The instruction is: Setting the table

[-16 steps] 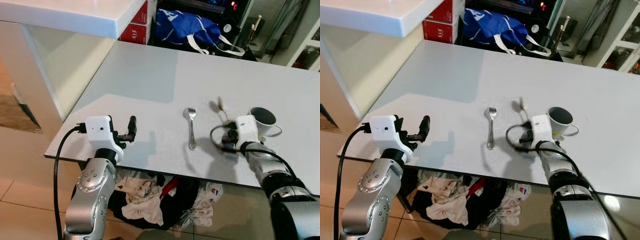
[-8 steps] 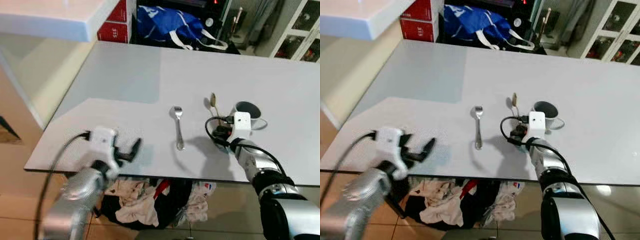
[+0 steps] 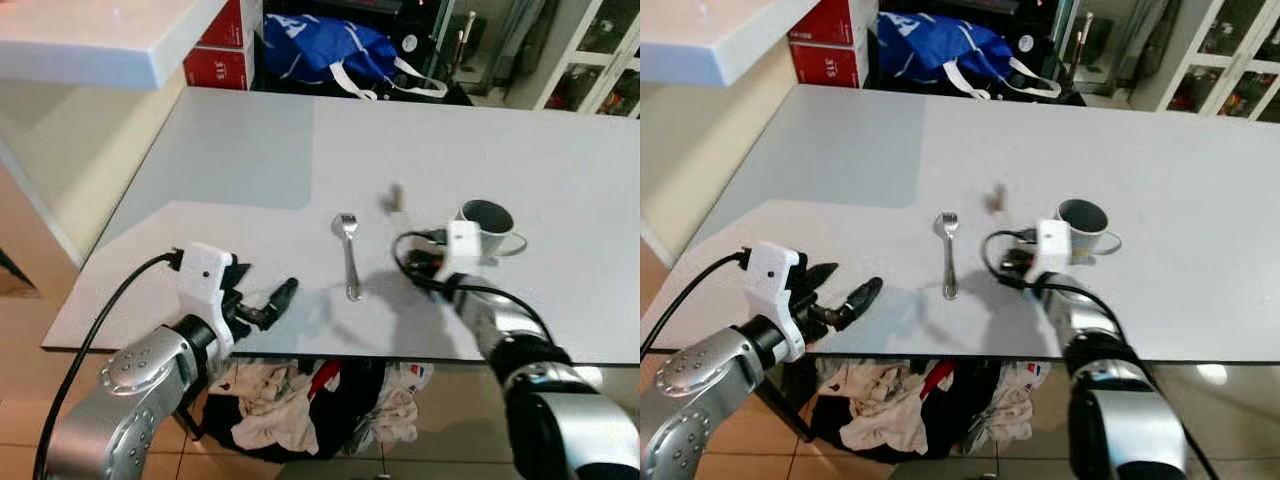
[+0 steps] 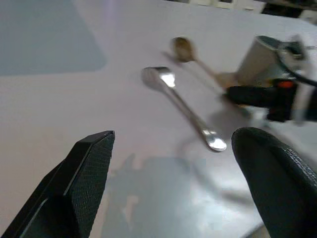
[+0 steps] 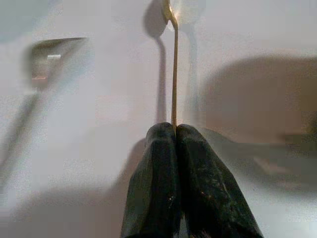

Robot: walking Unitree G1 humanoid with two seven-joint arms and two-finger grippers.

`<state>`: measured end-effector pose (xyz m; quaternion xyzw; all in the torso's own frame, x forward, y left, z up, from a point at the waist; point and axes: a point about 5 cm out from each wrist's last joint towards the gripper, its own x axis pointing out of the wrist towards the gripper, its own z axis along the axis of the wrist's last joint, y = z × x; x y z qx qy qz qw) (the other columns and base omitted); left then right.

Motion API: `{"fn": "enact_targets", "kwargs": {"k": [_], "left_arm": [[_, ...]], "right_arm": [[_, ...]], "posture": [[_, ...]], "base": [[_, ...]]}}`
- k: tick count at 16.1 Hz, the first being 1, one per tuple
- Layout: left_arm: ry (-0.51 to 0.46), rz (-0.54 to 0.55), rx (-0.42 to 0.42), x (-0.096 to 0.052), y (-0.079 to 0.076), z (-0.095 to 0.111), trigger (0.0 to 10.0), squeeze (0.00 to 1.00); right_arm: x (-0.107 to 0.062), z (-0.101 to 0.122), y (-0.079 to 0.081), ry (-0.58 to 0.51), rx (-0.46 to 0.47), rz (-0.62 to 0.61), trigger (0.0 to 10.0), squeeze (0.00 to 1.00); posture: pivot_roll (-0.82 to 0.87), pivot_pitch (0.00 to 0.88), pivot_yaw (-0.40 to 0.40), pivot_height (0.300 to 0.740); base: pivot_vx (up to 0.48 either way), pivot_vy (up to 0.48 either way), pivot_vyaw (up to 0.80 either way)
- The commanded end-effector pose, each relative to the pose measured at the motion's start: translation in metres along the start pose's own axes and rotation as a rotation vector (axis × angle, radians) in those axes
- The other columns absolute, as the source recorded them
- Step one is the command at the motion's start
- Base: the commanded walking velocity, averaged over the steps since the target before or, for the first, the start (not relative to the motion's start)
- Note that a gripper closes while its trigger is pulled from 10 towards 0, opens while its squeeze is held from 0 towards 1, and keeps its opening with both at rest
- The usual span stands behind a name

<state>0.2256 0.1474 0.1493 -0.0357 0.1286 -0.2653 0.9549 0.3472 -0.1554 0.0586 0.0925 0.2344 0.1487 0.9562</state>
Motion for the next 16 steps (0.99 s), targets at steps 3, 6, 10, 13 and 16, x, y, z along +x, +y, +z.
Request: {"fn": "enact_targets", "kwargs": {"k": [3, 6, 10, 13, 16], "left_arm": [[0.004, -0.072, -0.02, -0.004, -0.013, 0.007, 10.0, 0.0], [0.0, -0.086, -0.033, -0.005, -0.017, 0.012, 10.0, 0.0], [-0.012, -0.119, -0.063, -0.005, -0.023, 0.018, 10.0, 0.0], [-0.006, -0.135, -0.062, -0.005, -0.026, 0.018, 10.0, 0.0], [0.0, -0.135, -0.066, -0.005, -0.026, 0.018, 10.0, 0.0]], "right_arm": [[-0.003, -0.044, 0.007, 0.196, 0.07, 0.03, 10.0, 0.0], [-0.008, -0.048, -0.005, 0.187, 0.035, -0.056, 10.0, 0.0], [-0.01, -0.057, -0.006, 0.199, 0.022, -0.076, 10.0, 0.0], [-0.01, -0.061, -0.002, 0.207, 0.022, -0.072, 10.0, 0.44], [-0.01, -0.065, -0.001, 0.214, 0.027, -0.079, 10.0, 0.91]], "posture": [[0.01, 0.041, -0.001, 0.731], [0.01, 0.045, 0.001, 0.731], [0.0, 0.04, 0.001, 0.731], [0.0, 0.035, 0.003, 0.731], [0.01, 0.036, 0.004, 0.731]], "base": [[0.0, 0.0, 0.0], [0.0, 0.0, 0.0], [0.0, 0.0, 0.0], [0.0, 0.0, 0.0], [0.0, 0.0, 0.0]]}}
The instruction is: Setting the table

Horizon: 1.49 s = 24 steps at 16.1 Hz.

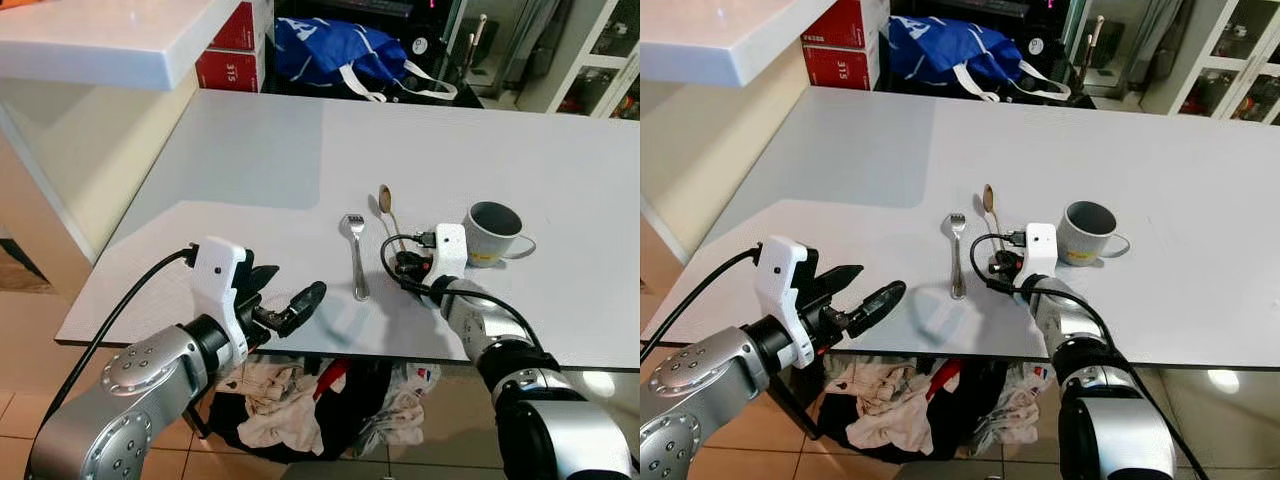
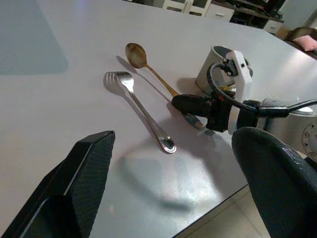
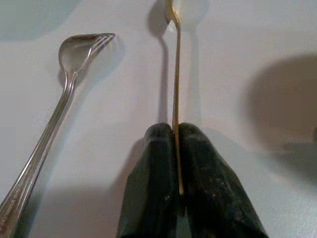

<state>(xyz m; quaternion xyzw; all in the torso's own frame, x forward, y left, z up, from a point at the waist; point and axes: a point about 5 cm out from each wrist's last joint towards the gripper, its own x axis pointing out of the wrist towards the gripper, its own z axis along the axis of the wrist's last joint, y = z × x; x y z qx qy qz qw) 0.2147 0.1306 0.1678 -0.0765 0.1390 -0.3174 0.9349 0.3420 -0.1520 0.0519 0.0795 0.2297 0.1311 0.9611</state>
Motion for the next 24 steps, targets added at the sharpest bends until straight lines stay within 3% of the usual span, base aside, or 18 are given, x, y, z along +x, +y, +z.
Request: {"fn": "enact_targets", "kwargs": {"k": [1, 13, 16, 17, 19, 22, 24], "left_arm": [[-0.005, -0.015, 0.004, 0.0, -0.004, 0.003, 10.0, 0.0], [0.003, -0.039, -0.028, 0.0, -0.01, 0.003, 10.0, 0.0], [0.001, -0.04, -0.033, 0.001, -0.01, 0.003, 10.0, 0.0], [-0.002, -0.039, -0.033, 0.002, -0.01, 0.004, 10.0, 0.0], [-0.012, -0.031, -0.019, 0.003, -0.009, 0.006, 10.0, 0.0], [-0.029, -0.018, -0.004, 0.008, -0.008, 0.006, 10.0, 0.0], [-0.033, -0.012, 0.0, 0.01, -0.007, 0.005, 10.0, 0.0]], "right_arm": [[-0.011, -0.058, -0.003, 0.231, 0.042, -0.039, 10.0, 1.0], [-0.016, -0.066, -0.007, 0.25, 0.029, -0.046, 10.0, 1.0], [-0.021, -0.077, -0.009, 0.286, -0.021, -0.04, 10.0, 1.0], [-0.022, -0.077, -0.011, 0.286, -0.063, -0.053, 10.0, 0.0], [-0.02, -0.066, -0.01, 0.226, -0.15, -0.048, 10.0, 0.0], [-0.016, -0.034, 0.001, 0.044, -0.299, -0.016, 10.0, 0.0], [-0.017, -0.025, 0.0, -0.005, -0.33, -0.039, 10.0, 0.0]], "posture": [[0.01, 0.036, 0.004, 0.731], [0.0, 0.052, -0.002, 0.731], [-0.01, 0.051, -0.005, 0.731], [-0.01, 0.05, -0.006, 0.731], [-0.01, 0.045, -0.006, 0.731], [-0.03, 0.031, -0.005, 0.731], [-0.03, 0.026, -0.003, 0.731]], "base": [[0.0, 0.0, 0.0], [0.0, 0.0, 0.0], [0.0, 0.0, 0.0], [0.0, 0.0, 0.0], [0.0, 0.0, 0.0], [0.0, 0.0, 0.0], [0.0, 0.0, 0.0]]}}
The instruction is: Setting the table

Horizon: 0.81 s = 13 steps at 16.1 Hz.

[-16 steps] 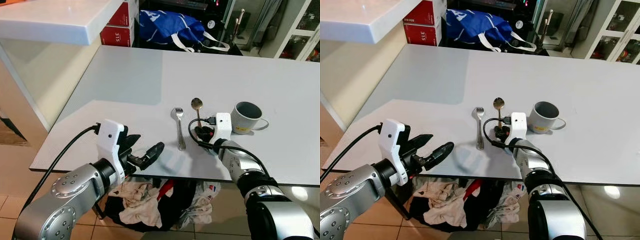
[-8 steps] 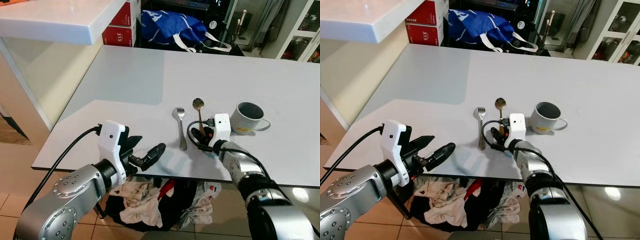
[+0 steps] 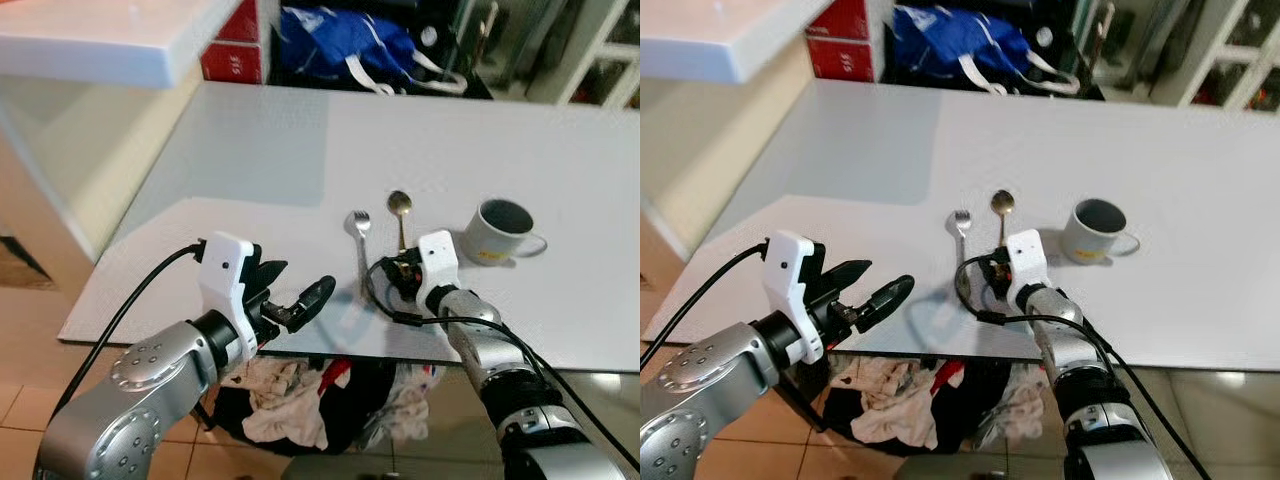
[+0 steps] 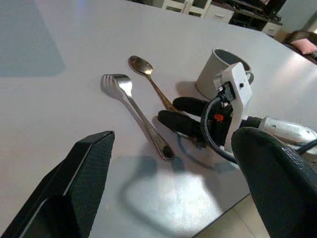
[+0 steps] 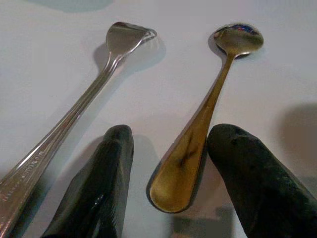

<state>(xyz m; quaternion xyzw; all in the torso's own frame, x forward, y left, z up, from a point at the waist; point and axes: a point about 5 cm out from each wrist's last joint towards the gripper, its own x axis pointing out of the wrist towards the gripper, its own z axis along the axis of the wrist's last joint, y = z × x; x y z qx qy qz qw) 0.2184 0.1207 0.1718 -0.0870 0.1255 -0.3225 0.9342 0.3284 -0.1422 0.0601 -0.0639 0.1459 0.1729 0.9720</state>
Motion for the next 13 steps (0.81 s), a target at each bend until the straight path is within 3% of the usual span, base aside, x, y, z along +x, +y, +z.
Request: {"fn": "enact_targets", "kwargs": {"k": [1, 4, 6, 9, 12, 13], "left_arm": [[-0.01, 0.017, 0.012, 0.005, 0.003, 0.0, 10.0, 0.0], [-0.048, 0.127, 0.023, 0.013, 0.018, -0.005, 10.0, 0.0], [-0.087, 0.244, 0.056, 0.02, 0.031, -0.01, 10.0, 0.0], [-0.109, 0.369, 0.098, 0.024, 0.048, -0.023, 10.0, 0.0], [-0.113, 0.514, 0.28, 0.025, 0.063, -0.042, 10.0, 0.0], [-0.111, 0.535, 0.292, 0.026, 0.066, -0.046, 10.0, 0.0]], "right_arm": [[-0.009, -0.02, -0.01, 0.083, -0.019, -0.073, 10.0, 0.0], [-0.016, 0.022, -0.026, -0.197, -0.069, -0.235, 10.0, 0.0], [-0.022, 0.041, -0.027, -0.307, -0.071, -0.278, 10.0, 0.0], [-0.034, 0.048, -0.024, -0.38, -0.07, -0.317, 10.0, 0.0], [-0.066, 0.044, -0.014, -0.478, -0.111, -0.353, 10.0, 0.0], [-0.07, 0.038, -0.014, -0.466, -0.108, -0.362, 10.0, 0.0]], "posture": [[-0.04, 0.019, 0.001, 0.731], [-0.05, 0.004, 0.016, 0.731], [-0.07, 0.0, 0.022, 0.731], [-0.08, 0.0, 0.032, 0.731], [-0.12, 0.0, 0.052, 0.731], [-0.12, 0.0, 0.057, 0.731]], "base": [[0.0, 0.0, 0.0], [0.0, 0.0, 0.0], [0.0, 0.0, 0.0], [0.0, 0.0, 0.0], [0.0, 0.0, 0.0], [0.0, 0.0, 0.0]]}}
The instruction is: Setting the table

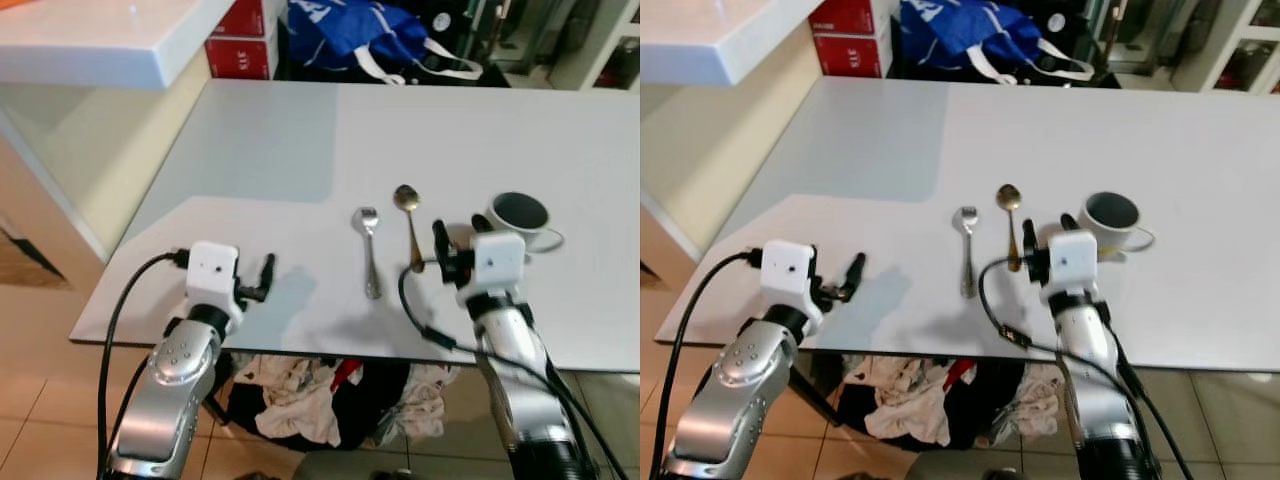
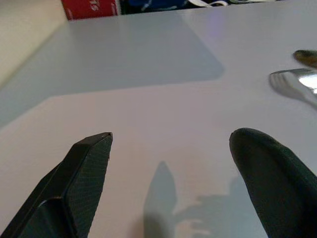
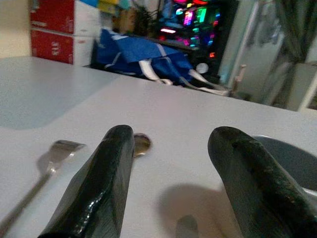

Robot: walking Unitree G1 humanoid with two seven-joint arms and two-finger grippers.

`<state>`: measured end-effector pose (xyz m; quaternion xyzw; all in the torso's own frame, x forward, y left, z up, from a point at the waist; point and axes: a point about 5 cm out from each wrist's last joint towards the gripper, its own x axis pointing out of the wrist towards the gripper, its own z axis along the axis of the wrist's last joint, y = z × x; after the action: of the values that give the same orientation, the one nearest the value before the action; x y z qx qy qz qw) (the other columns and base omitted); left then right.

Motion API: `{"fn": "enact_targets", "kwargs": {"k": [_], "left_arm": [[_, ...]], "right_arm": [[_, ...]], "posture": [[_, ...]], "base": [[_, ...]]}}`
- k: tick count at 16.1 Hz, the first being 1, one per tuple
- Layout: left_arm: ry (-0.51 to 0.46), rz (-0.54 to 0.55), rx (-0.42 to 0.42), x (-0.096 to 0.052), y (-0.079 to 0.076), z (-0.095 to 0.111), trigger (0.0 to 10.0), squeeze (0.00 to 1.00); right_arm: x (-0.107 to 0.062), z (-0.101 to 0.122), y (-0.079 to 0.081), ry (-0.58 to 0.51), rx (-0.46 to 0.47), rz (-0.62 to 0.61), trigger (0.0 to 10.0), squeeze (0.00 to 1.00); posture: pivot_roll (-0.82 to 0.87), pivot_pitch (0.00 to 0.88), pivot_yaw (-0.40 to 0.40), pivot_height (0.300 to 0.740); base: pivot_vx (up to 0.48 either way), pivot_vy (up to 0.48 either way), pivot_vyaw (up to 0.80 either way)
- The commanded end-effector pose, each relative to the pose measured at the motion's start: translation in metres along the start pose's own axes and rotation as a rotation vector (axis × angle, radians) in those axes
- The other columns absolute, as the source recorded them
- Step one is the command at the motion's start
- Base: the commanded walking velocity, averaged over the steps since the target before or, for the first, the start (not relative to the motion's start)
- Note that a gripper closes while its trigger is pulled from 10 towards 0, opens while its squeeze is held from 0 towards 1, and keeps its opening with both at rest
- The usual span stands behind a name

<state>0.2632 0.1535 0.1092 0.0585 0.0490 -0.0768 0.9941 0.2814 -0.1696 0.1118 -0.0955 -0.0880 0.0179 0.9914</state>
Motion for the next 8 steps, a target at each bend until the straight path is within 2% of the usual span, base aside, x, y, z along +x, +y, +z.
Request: {"fn": "enact_targets", "kwargs": {"k": [1, 3, 5, 8], "left_arm": [[-0.013, 0.006, 0.017, 0.001, -0.003, -0.003, 10.0, 0.0], [-0.026, 0.006, -0.009, 0.002, -0.004, -0.005, 10.0, 0.0], [-0.03, 0.033, -0.054, 0.003, 0.0, -0.003, 10.0, 0.0], [-0.053, 0.02, -0.112, 0.0, -0.002, 0.002, 10.0, 0.0]], "right_arm": [[-0.005, 0.001, -0.004, -0.014, -0.007, -0.027, 10.0, 0.0], [-0.013, -0.003, -0.007, -0.011, -0.026, -0.039, 10.0, 0.0], [-0.033, -0.015, -0.022, 0.045, -0.018, -0.098, 10.0, 0.0], [-0.05, -0.023, -0.023, 0.093, -0.01, -0.123, 10.0, 0.0]], "posture": [[-0.13, 0.0, 0.062, 0.731], [-0.13, 0.0, 0.064, 0.731], [-0.13, 0.0, 0.067, 0.731], [-0.12, 0.0, 0.078, 0.731]], "base": [[0.0, 0.0, 0.0], [0.0, 0.0, 0.0], [0.0, 0.0, 0.0], [0.0, 0.0, 0.0]]}}
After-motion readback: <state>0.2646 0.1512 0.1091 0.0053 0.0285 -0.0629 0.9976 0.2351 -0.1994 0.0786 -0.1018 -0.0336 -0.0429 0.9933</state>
